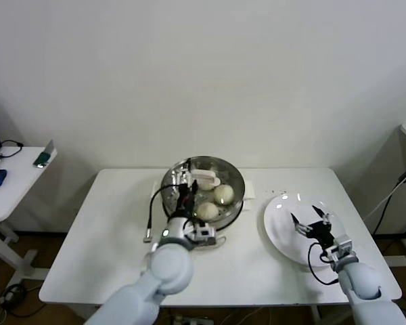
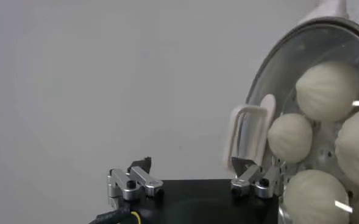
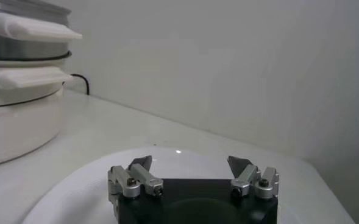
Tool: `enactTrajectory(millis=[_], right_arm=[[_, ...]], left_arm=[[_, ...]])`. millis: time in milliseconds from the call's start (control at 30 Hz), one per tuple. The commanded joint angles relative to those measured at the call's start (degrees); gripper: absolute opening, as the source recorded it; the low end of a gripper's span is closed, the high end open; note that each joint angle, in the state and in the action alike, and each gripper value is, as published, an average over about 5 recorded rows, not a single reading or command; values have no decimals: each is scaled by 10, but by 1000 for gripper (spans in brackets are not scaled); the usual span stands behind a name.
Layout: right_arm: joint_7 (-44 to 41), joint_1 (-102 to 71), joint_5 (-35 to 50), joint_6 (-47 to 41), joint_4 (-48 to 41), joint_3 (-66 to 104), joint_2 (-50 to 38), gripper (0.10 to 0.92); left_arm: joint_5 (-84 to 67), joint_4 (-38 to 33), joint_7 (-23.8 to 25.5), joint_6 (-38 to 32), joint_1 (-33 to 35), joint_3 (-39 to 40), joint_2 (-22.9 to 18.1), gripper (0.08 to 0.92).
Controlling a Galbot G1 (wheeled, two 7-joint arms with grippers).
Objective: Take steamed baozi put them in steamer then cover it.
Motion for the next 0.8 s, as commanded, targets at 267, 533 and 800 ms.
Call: enactTrajectory(millis=[267, 533, 800], right_arm=[[1, 0, -1, -7, 18, 0, 5, 823], [2, -7, 9, 7, 35, -3, 14, 823], [5, -20, 25, 16, 67, 3, 20, 823]], left_arm=[[-496, -145, -210, -248, 248, -331, 32, 823], [-656, -93, -234, -401, 347, -462, -51, 823], [-706, -5, -183, -465, 352, -508, -87, 823]])
